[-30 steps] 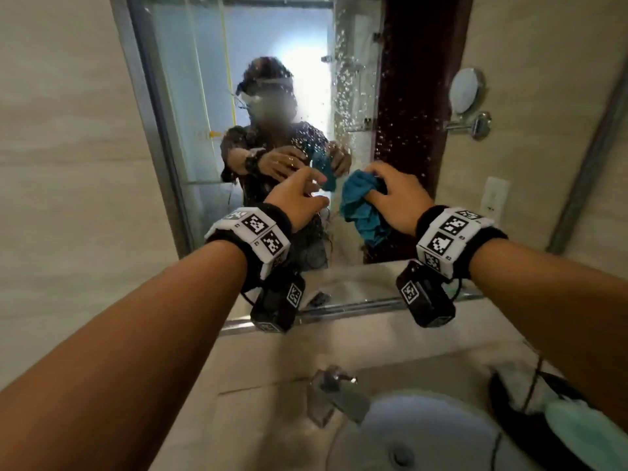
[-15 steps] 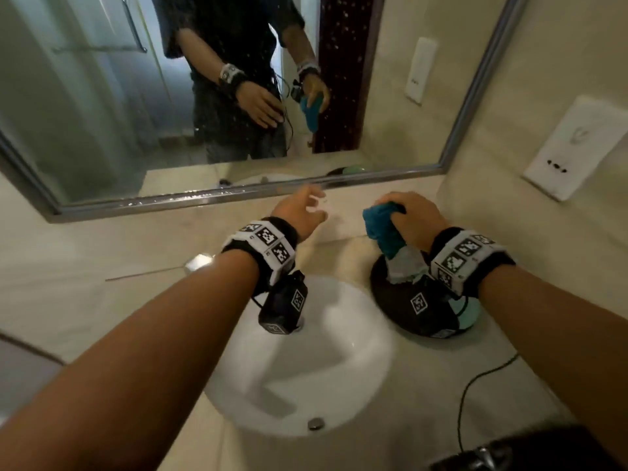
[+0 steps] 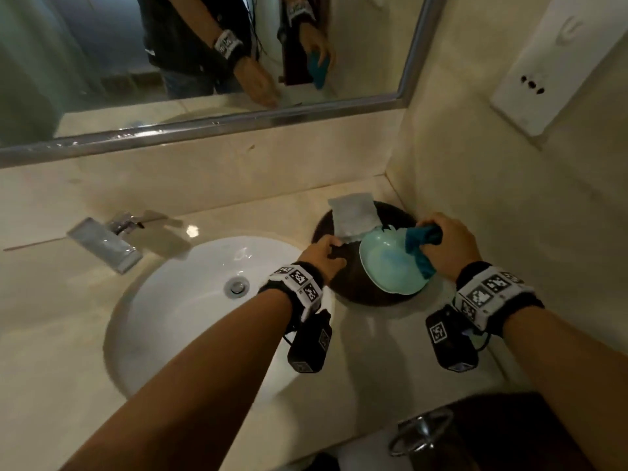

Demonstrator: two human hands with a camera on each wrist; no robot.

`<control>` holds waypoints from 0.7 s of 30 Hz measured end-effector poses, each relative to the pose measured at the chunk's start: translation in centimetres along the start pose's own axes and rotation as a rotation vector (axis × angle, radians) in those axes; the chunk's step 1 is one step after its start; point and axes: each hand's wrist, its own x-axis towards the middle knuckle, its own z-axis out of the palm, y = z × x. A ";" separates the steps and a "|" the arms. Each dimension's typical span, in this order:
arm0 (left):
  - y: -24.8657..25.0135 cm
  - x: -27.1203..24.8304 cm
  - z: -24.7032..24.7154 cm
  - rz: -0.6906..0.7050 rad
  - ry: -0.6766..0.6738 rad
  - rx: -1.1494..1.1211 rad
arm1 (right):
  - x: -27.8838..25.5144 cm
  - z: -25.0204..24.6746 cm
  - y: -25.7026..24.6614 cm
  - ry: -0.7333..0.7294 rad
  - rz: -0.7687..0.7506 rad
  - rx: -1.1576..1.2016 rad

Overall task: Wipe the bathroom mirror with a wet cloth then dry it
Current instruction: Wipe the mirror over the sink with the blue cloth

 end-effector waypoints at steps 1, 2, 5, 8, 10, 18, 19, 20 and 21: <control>0.0 0.7 1.1 -0.010 -0.013 0.012 | 0.1 0.2 1.0 0.004 0.021 0.010; 0.0 1.3 2.1 -0.017 -0.022 0.012 | 0.0 0.3 1.8 0.014 0.035 0.032; 0.2 2.9 4.7 -0.037 -0.031 -0.008 | 0.1 0.5 3.7 0.037 0.086 0.098; 0.4 4.1 6.5 -0.055 -0.035 0.017 | 0.7 1.0 4.9 0.040 0.114 0.115; 0.5 4.7 7.4 -0.061 -0.035 0.032 | 0.9 1.3 5.5 0.040 0.112 0.116; 0.5 6.5 8.8 -0.103 0.023 0.079 | 0.7 1.3 6.5 0.060 0.130 0.230; 0.5 6.6 8.9 -0.103 0.018 0.089 | 0.7 1.3 6.5 0.048 0.132 0.236; 0.5 6.7 8.9 -0.105 0.016 0.095 | 0.6 1.3 6.6 0.040 0.130 0.238; 0.5 6.9 9.0 -0.108 0.019 0.094 | 0.6 1.4 6.7 0.035 0.127 0.240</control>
